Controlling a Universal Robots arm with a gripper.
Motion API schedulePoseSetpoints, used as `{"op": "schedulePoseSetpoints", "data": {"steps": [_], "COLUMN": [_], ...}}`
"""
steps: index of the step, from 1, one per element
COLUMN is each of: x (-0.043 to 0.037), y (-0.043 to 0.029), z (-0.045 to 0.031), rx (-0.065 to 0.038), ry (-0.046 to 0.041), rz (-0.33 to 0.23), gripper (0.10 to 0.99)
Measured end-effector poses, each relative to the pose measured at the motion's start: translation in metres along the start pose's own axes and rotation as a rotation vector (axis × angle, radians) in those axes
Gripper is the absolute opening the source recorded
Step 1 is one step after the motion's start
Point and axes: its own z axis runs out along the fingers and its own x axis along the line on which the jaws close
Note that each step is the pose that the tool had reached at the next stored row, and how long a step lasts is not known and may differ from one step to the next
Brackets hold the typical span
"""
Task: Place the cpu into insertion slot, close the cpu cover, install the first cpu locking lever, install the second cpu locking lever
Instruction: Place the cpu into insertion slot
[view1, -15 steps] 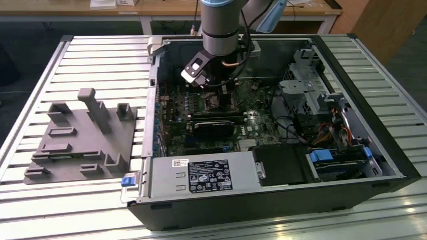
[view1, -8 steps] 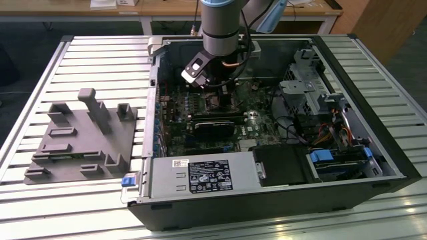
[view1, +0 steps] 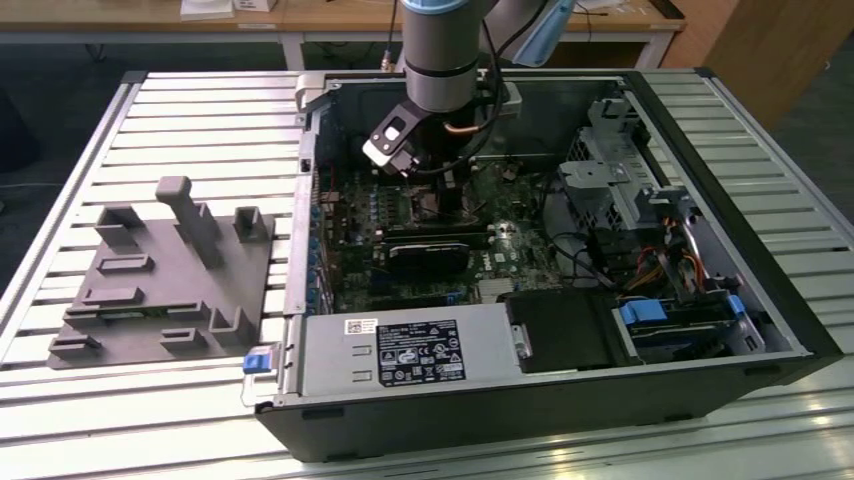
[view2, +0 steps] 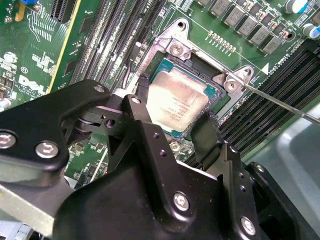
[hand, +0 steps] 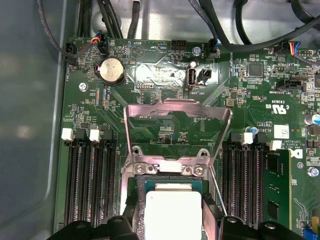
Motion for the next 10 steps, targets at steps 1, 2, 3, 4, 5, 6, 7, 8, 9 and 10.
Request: {"op": "schedulePoseSetpoints", "data": {"steps": [1, 2, 3, 4, 5, 6, 7, 8, 9, 10], "x": [0.0003, 0.0006, 0.0009, 0.0011, 0.0013, 0.0016, 0.002, 0.0024, 0.0028, 0.0031], "y": [0.0, 0.0, 0.0, 0.0, 0.0, 0.0, 0.0, 0.0, 0.0, 0.0], "z": [0.0, 0.0001, 0.0001, 0.0002, 0.0003, 0.0004, 0.0004, 0.0005, 0.0006, 0.0007], "rx": [0.0, 0.0, 0.0, 0.0, 0.0, 0.0, 0.0, 0.0, 0.0, 0.0], "ry": [0.0, 0.0001, 0.0001, 0.0002, 0.0003, 0.0004, 0.0004, 0.0005, 0.0007, 0.001], "rz": [0.0, 0.0, 0.0, 0.0, 0.0, 0.0, 0.001, 0.001, 0.001, 0.002], "gripper": [0.612, 0.612, 0.612, 0.612, 0.612, 0.612, 0.612, 0.612, 0.612, 0.612]}}
